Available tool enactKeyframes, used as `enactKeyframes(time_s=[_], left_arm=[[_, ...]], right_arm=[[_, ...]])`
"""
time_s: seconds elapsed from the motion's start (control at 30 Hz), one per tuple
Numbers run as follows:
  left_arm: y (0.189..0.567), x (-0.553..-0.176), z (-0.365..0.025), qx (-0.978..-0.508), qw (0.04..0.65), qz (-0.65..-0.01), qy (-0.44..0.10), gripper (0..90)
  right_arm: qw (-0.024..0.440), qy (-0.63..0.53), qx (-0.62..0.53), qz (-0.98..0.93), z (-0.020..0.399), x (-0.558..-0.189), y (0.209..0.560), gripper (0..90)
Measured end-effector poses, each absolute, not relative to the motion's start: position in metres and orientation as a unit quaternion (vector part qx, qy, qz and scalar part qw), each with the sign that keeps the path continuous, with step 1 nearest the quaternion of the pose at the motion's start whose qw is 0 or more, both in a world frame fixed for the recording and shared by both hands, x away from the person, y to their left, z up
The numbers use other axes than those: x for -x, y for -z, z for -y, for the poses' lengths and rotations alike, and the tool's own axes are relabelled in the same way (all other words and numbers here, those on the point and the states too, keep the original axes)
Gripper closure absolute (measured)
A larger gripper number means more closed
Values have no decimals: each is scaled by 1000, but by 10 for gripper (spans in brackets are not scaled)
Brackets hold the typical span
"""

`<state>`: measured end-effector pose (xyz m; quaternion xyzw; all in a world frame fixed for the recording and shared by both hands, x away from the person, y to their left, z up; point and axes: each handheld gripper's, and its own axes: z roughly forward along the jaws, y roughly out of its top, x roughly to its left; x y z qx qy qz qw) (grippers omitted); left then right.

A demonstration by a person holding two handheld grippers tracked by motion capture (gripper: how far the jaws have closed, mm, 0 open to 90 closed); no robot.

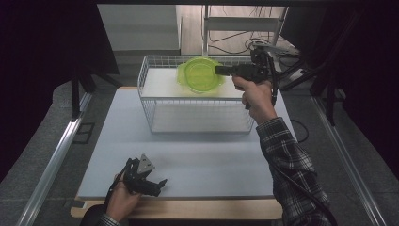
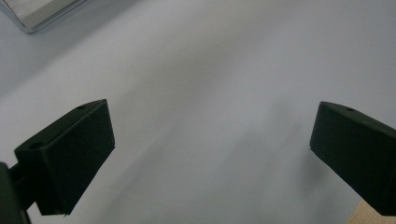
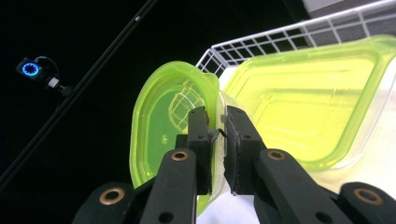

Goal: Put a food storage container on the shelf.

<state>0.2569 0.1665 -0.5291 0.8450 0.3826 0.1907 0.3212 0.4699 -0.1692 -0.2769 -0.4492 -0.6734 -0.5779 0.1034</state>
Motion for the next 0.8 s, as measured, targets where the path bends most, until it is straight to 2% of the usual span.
enactKeyframes(time_s=[0.8], left_arm=[[529,-257,-167,-846,320,-382,-188,0]], right_arm=[[36,565,491,662,153,-504,269,810]])
